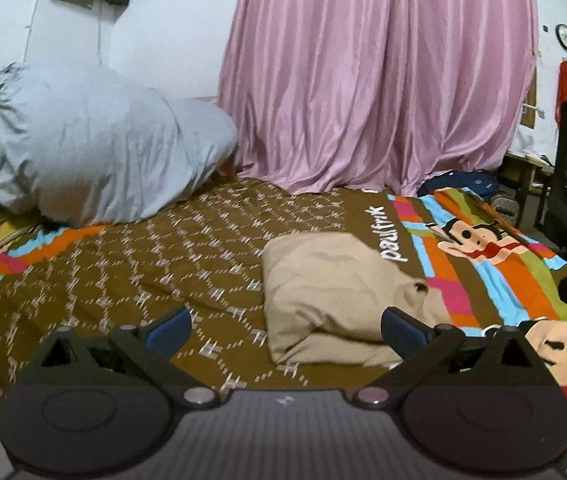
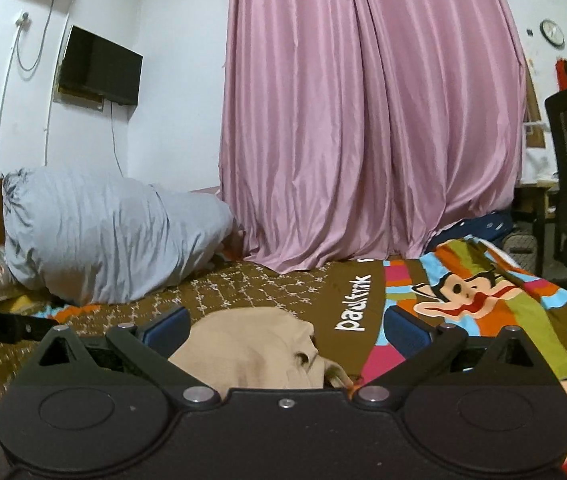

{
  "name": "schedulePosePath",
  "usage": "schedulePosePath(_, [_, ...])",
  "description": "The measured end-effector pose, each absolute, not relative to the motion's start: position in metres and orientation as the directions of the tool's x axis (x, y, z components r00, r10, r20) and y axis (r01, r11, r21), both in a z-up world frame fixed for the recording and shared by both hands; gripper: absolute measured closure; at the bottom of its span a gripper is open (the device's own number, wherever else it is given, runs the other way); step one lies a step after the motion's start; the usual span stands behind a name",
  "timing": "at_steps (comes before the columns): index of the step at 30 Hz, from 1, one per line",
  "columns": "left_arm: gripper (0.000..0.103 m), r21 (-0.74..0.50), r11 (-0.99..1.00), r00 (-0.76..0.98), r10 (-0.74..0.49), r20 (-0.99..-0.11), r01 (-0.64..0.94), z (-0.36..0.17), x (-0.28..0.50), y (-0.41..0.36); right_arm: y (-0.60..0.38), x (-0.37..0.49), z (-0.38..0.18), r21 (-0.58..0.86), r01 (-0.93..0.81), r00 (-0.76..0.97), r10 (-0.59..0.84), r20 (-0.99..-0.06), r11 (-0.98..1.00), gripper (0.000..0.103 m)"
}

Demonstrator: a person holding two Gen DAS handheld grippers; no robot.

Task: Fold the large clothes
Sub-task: 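Open both grippers and lift them away from the folded jacket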

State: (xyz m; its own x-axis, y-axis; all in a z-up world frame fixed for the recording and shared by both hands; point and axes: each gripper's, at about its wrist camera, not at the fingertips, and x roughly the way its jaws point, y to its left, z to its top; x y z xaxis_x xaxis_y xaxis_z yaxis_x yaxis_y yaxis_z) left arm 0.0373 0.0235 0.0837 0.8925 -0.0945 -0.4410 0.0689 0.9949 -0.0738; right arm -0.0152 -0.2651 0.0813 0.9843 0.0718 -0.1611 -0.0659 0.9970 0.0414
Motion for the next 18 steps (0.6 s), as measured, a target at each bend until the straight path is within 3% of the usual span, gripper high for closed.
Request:
schedulePosePath(9, [0.001,-0.076,0.997,0.877,-0.037,-0.479,0.000,0.039,0.025,0.039,-0.247,-0.032,0.039,-0.011,-0.066,0.969,0.062,-0.239,0.998,0.001])
schedulePosePath(18, [0.000,-0.043,0.999,0.843,-0.048,-0.536,0.030,0.018,0.032,0.033,-0.245,-0.010,0.011,0.000,-0.080,0.936,0.075,-0.343,0.997,0.001])
